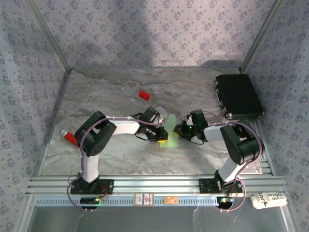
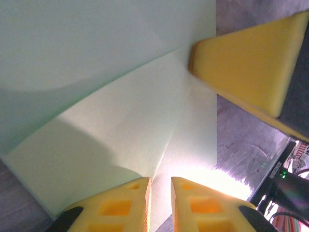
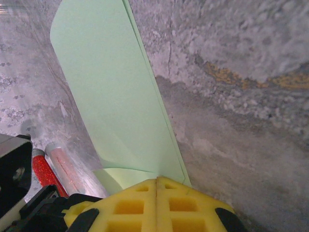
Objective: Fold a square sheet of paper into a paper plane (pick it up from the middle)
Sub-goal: Fold the triangle a second time at the center of the table.
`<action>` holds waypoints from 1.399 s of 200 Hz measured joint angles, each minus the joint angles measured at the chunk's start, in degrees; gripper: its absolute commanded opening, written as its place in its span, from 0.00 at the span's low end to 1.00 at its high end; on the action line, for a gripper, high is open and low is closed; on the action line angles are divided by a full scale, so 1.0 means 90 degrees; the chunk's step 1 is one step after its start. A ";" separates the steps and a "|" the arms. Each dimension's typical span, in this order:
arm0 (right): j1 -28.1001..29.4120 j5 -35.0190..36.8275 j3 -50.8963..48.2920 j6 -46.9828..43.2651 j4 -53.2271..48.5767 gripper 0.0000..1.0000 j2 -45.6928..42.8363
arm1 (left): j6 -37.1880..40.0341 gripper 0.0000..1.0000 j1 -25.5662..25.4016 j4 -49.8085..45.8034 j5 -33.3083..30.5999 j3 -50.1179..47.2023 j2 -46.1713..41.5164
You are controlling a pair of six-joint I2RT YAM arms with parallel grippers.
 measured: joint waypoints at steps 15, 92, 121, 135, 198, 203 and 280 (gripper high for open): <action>0.0000 0.0000 0.0000 0.0000 0.0000 0.00 0.0000 | 0.0075 0.18 0.0000 -0.0041 0.0000 -0.0114 -0.0090; -0.0012 -0.0007 -0.0007 0.0000 0.0005 0.00 0.0000 | 0.0648 0.16 -0.0153 -0.0651 -0.0165 -0.0522 -0.0593; -0.0012 -0.0010 -0.0005 -0.0005 0.0007 0.00 0.0000 | 0.0750 0.14 -0.0197 -0.0869 -0.0323 -0.0522 -0.0743; -0.0012 -0.0007 -0.0005 -0.0017 0.0005 0.00 -0.0005 | 0.0721 0.12 -0.0194 -0.0835 -0.0362 -0.0522 -0.0840; -0.0012 0.0070 -0.0012 -0.0022 -0.0058 0.00 -0.0075 | 0.0267 0.07 -0.0068 -0.0029 -0.0350 -0.0459 -0.0721; -0.0012 0.0080 -0.0012 -0.0024 -0.0070 0.00 -0.0085 | 0.0253 0.06 -0.0066 -0.0005 -0.0357 -0.0459 -0.0678; 0.0036 0.0168 -0.0024 -0.0342 -0.0481 0.00 -0.0593 | 0.0109 0.03 -0.0024 0.0444 -0.0221 -0.0736 -0.0413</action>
